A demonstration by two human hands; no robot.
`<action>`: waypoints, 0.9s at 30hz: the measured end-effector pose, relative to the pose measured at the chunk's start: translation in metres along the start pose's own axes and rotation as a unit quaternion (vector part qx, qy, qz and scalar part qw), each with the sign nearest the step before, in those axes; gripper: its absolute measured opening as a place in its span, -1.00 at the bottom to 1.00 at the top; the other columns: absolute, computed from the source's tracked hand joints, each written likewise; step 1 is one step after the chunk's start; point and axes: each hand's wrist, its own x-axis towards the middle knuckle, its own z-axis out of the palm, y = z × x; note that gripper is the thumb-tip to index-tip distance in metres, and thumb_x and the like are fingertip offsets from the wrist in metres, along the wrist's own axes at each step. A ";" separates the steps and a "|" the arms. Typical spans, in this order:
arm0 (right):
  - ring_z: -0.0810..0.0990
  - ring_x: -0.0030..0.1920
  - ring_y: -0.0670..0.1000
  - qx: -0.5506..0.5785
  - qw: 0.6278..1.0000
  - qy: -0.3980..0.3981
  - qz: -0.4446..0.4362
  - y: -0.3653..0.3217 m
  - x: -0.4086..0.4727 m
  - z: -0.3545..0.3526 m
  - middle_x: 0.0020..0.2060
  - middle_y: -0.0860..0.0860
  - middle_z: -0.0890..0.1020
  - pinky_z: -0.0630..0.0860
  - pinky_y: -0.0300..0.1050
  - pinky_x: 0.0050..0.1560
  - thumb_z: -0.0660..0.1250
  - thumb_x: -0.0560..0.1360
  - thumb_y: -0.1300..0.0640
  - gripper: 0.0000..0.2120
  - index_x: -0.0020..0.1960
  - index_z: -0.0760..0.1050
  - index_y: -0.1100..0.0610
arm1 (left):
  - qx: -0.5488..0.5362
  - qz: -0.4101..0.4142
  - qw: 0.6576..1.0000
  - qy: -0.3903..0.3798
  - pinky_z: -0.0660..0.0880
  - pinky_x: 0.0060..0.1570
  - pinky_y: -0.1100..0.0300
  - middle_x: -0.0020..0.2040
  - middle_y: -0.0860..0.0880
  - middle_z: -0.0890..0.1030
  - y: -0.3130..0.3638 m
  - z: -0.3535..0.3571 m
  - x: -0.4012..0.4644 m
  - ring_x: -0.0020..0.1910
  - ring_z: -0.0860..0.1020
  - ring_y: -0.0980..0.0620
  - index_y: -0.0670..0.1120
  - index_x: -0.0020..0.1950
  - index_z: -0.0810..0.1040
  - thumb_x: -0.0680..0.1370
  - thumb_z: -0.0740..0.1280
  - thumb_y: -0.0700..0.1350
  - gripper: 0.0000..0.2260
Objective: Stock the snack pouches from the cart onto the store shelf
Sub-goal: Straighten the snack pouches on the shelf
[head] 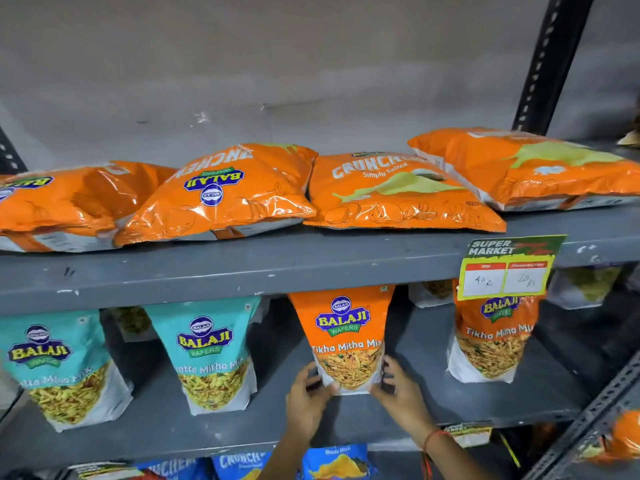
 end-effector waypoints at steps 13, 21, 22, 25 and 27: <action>0.55 -0.17 0.18 0.149 0.874 0.461 -0.044 0.017 -0.010 -0.094 -0.14 0.21 0.59 0.44 -0.33 -0.24 0.29 0.47 0.28 -0.84 0.01 0.46 0.10 | 0.074 0.122 0.986 0.081 0.55 -0.26 0.09 -0.30 0.03 0.56 0.017 0.089 -0.058 -0.29 0.55 0.10 0.22 -0.12 0.34 0.13 0.52 0.23 -0.52; 0.52 0.17 0.25 0.055 0.960 0.221 0.161 0.073 0.012 -0.181 0.15 0.20 0.57 0.38 0.02 -0.01 0.29 0.49 0.22 -0.38 0.48 0.16 0.01 | 0.120 0.097 0.975 -0.160 0.54 0.05 0.20 0.16 0.02 0.61 0.049 0.193 -0.021 0.05 0.62 0.03 0.06 0.36 0.32 0.34 0.51 -0.02 -0.35; 0.52 0.17 0.23 0.045 0.968 0.179 0.168 0.073 0.014 -0.185 0.16 0.17 0.58 0.41 0.06 0.04 0.28 0.48 0.21 -0.36 0.48 0.13 -0.05 | 0.114 0.085 0.974 -0.176 0.51 0.04 0.25 0.23 -0.04 0.58 0.052 0.200 -0.017 0.08 0.60 0.03 0.01 0.41 0.28 0.35 0.51 -0.04 -0.31; 0.53 0.07 0.13 0.023 0.976 0.139 0.166 0.076 0.013 -0.192 0.14 0.13 0.59 0.45 0.03 0.13 0.25 0.47 0.27 -0.41 0.44 0.22 -0.02 | 0.111 0.081 0.969 -0.205 0.48 -0.06 0.40 0.16 -0.01 0.60 0.050 0.214 -0.009 0.00 0.58 0.10 0.07 0.32 0.35 0.38 0.49 -0.03 -0.44; 0.50 0.04 0.00 0.038 0.980 0.128 0.145 0.068 0.008 -0.191 0.11 -0.02 0.56 0.40 -0.09 0.10 0.25 0.47 0.31 -0.46 0.37 0.28 -0.05 | 0.112 0.089 0.971 -0.191 0.51 -0.13 0.45 0.00 0.11 0.63 0.040 0.217 -0.004 -0.04 0.64 0.11 0.21 0.15 0.39 0.35 0.51 0.00 -0.54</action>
